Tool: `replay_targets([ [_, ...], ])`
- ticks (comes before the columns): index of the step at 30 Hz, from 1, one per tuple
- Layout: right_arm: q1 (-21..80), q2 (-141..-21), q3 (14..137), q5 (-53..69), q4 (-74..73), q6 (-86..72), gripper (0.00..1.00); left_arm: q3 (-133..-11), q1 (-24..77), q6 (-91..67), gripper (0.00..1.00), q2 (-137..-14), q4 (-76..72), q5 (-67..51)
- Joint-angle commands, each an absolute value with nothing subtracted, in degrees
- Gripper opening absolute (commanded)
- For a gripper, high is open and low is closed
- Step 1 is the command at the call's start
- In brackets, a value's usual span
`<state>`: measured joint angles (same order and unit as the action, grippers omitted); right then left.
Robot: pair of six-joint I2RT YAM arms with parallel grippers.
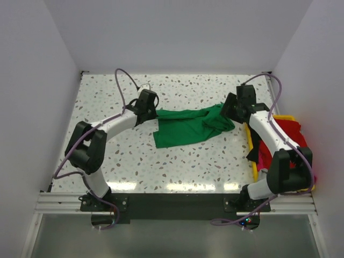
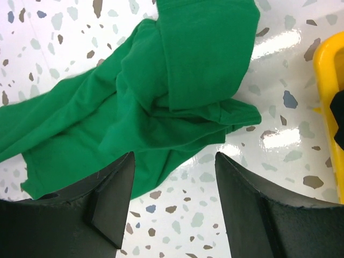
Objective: Fold and stack the t-shirts
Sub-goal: Flatten the tshirt out
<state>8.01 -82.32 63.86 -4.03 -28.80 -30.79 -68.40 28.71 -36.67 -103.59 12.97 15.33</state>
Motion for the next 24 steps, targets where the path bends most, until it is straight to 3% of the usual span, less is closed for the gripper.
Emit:
replay_targets([
  [1, 9.0, -85.0, 68.2, -6.2, -27.7, -30.1, 0.65, -66.9, 26.3, -35.1, 0.0, -97.5, 12.0, 15.0],
  [13, 16.5, -96.3, 75.3, -12.7, -27.2, -31.4, 0.59, -64.3, 23.1, -34.1, 0.0, -91.8, 12.6, 13.6],
  [16, 16.5, -99.7, 77.8, -14.1, -28.0, -30.6, 0.38, -65.1, 22.2, -33.8, 0.0, -91.0, 13.3, 13.3],
  [17, 16.5, -100.6, 78.8, -14.9, -29.1, -30.2, 0.28, -66.2, 22.0, -33.7, 0.0, -90.8, 13.6, 13.3],
  [18, 16.5, -101.3, 81.4, -15.8, -30.7, -29.9, 0.1, -66.9, 21.2, -33.7, 0.0, -90.7, 14.4, 13.1],
  [19, 16.6, -102.4, 82.8, -16.4, -32.0, -29.5, 0.01, -67.6, 20.7, -33.2, 0.0, -90.8, 14.7, 13.0],
  [24, 16.0, -102.5, 94.9, -21.5, -37.0, -26.9, 0.0, -77.3, 15.3, -31.8, 0.0, -92.0, 18.3, 11.5],
])
